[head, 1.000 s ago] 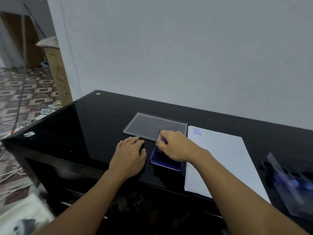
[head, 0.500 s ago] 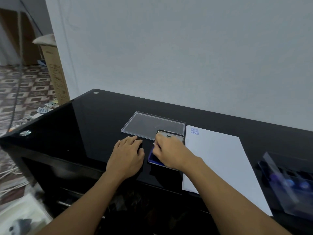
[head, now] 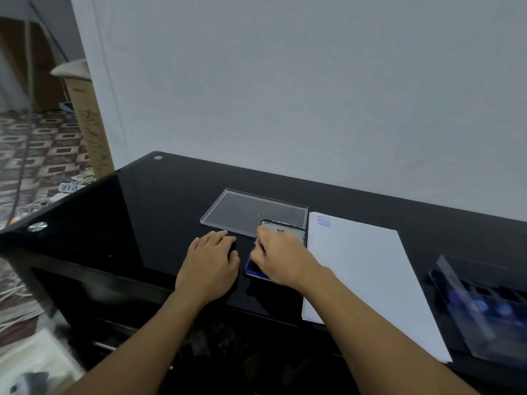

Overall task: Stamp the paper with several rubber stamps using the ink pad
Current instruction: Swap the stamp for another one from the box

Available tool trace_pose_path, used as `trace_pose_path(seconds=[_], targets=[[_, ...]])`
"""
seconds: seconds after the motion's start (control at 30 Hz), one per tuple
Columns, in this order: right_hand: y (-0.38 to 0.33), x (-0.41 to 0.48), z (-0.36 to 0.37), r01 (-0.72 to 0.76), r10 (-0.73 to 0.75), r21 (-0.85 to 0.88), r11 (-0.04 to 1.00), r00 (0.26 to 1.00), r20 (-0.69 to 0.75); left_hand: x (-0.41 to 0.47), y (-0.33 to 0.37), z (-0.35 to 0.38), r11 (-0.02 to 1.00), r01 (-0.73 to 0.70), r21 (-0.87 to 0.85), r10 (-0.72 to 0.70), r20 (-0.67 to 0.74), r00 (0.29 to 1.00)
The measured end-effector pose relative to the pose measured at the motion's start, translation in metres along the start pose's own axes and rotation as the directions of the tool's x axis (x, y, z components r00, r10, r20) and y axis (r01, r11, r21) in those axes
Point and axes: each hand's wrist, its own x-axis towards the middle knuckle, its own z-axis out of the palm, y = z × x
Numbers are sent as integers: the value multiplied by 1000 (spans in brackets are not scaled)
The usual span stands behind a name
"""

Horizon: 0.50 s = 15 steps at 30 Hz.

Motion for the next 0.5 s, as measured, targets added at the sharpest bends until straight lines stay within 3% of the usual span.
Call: trace_pose_path(seconds=[0.5], targets=[[0,1,2,-22,22,32,999,1000,-5,0,0,0,1000,-1,-2,1,-1,1000]])
